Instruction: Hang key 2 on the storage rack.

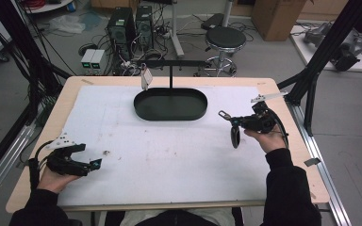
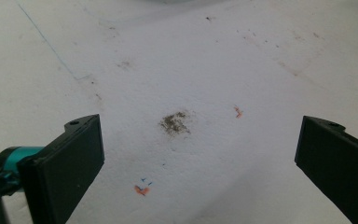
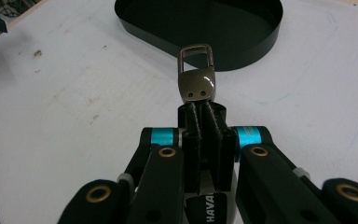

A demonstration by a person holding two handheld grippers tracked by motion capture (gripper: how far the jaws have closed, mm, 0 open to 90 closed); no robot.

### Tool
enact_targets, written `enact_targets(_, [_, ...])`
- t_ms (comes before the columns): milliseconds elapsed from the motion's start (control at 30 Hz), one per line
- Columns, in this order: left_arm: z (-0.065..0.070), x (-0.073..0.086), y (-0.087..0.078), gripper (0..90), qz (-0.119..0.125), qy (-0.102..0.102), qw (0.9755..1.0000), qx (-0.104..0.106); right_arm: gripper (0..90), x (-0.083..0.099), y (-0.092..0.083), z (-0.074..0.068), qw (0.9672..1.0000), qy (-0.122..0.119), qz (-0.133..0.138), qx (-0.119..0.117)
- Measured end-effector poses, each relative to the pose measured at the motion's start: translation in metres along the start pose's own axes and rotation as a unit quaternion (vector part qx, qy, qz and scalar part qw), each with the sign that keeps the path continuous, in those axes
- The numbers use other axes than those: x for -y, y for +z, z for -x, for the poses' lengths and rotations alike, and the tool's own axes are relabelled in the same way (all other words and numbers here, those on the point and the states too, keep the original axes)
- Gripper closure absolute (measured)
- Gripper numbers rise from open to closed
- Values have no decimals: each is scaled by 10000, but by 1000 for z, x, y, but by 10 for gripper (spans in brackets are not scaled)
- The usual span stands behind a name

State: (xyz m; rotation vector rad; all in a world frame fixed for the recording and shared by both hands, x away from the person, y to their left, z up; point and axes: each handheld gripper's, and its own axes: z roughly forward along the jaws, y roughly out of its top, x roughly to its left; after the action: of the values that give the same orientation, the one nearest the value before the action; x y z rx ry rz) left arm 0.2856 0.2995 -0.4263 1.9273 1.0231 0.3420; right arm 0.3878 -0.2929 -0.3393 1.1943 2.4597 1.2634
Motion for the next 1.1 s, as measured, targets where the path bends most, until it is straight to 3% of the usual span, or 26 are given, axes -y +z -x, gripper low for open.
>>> enact_targets(367, [0,0,3,17,-74,31,10000,46,856,-35,6,-4,9999,-117,-54,5])
enact_targets(700, [1,0,2,17,-44,28,10000,84,856,-55,11,-4,9999,-97,0,-53])
enact_targets(1100, [0,0,1,17,-7,31,9999,104,856,-85,30,-11,9998,-179,20,-84])
